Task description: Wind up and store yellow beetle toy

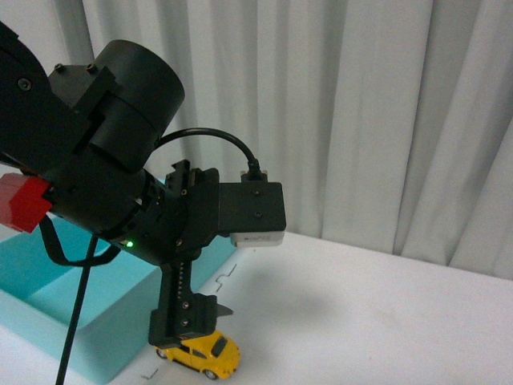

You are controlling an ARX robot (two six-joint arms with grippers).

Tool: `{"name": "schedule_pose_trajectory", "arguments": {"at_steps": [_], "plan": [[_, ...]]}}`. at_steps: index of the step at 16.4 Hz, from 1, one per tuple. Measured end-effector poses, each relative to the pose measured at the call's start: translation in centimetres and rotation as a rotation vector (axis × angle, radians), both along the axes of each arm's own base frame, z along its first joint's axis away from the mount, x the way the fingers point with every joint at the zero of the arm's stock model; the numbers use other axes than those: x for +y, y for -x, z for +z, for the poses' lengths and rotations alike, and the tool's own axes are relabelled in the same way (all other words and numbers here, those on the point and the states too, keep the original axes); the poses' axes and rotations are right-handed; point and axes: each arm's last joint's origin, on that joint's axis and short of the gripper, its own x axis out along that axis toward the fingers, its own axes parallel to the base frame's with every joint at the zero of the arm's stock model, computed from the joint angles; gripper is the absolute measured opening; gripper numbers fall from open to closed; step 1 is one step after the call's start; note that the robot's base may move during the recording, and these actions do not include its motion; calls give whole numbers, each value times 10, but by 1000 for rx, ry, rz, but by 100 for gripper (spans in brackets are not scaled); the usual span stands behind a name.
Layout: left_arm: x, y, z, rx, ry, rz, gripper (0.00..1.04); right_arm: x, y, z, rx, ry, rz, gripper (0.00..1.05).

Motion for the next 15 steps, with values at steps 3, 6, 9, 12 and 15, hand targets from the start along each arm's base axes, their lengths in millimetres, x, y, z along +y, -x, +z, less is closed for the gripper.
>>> {"name": "schedule_pose_trajectory", "arguments": {"at_steps": [3, 6, 9, 12, 15], "plan": [[-1, -1, -21, 74, -254, -215, 98, 0, 0, 0, 0, 0, 0, 98], [-3, -7, -38, 122, -380, -336, 98, 0, 0, 0, 0, 0, 0, 98], [-5, -14, -52, 187, -439, -375, 98, 0, 0, 0, 0, 0, 0, 98], [-3, -17, -66, 276, -432, -310, 98, 0, 0, 0, 0, 0, 0, 98], [0, -24, -77, 306, -411, -250, 98, 0, 0, 0, 0, 0, 0, 98]]}}
